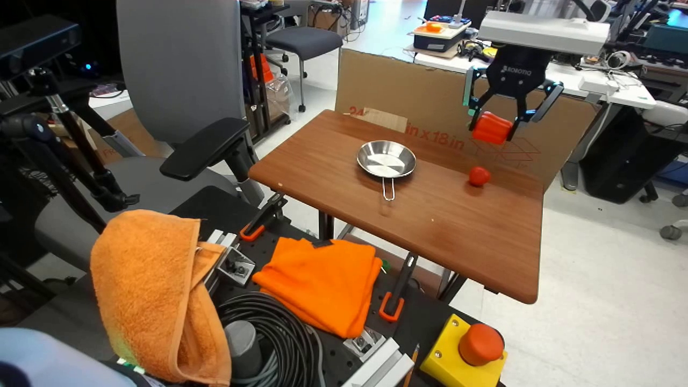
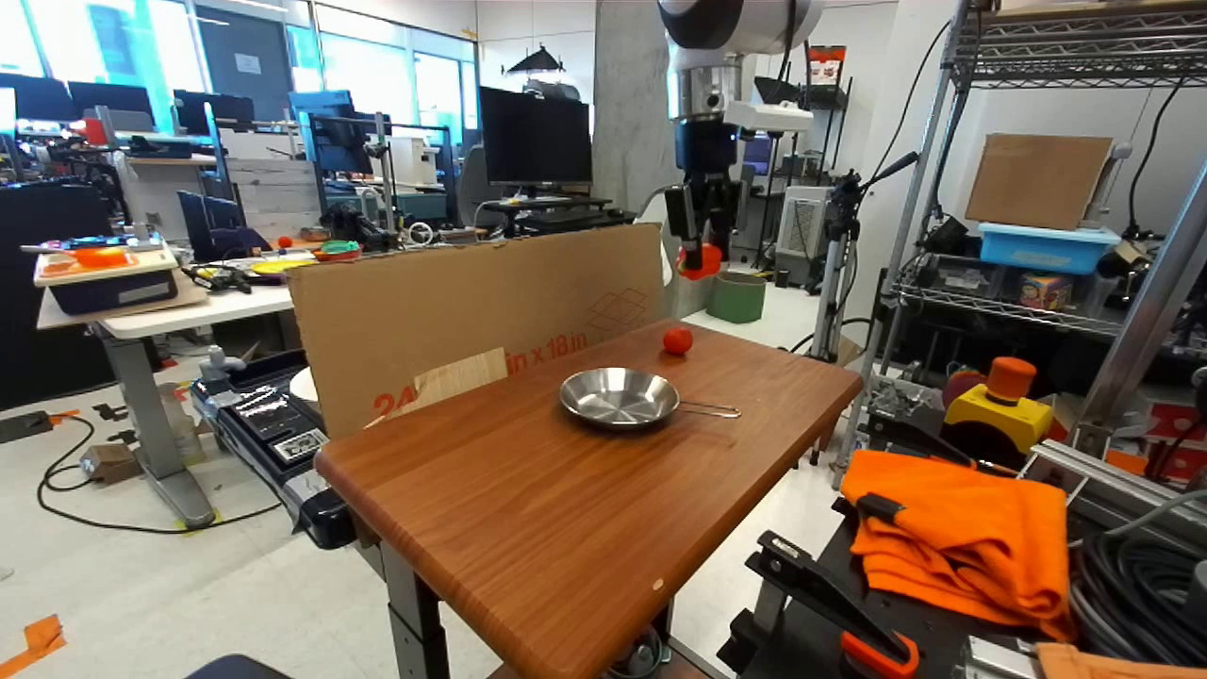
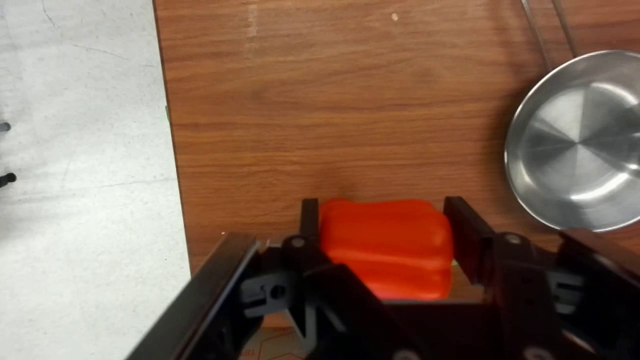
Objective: Put the pepper on the pan
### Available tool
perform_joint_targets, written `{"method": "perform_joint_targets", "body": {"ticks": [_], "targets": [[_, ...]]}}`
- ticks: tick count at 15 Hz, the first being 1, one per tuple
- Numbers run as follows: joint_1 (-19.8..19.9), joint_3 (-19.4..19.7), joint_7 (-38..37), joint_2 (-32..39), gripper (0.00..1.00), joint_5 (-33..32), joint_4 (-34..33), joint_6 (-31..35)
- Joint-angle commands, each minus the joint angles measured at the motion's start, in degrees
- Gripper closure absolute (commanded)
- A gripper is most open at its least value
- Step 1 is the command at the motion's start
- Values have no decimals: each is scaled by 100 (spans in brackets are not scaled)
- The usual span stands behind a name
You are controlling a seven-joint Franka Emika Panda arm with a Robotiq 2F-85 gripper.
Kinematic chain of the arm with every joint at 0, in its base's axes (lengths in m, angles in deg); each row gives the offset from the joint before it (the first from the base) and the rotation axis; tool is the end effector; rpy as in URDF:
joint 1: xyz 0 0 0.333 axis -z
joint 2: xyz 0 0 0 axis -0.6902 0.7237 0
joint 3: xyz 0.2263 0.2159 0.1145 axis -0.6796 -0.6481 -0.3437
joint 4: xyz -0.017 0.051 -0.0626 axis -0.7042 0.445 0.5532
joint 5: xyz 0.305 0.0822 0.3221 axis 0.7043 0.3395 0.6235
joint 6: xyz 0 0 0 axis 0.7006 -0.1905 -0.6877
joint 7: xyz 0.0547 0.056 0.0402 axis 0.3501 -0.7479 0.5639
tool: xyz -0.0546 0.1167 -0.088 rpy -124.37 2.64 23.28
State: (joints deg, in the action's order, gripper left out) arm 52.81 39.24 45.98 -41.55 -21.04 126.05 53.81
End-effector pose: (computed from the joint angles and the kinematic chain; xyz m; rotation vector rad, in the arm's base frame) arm 0.6750 -0.1527 0.1985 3.0691 -0.0042 -0.1999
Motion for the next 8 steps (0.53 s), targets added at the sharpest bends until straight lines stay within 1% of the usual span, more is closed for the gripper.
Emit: {"method": "perform_joint_targets", "body": {"ticks": [1,8], "targets": [[-231,60,-173,-417,62,-175,562,173],[-550,19,-366,-852,62,-460,1186,237]]}}
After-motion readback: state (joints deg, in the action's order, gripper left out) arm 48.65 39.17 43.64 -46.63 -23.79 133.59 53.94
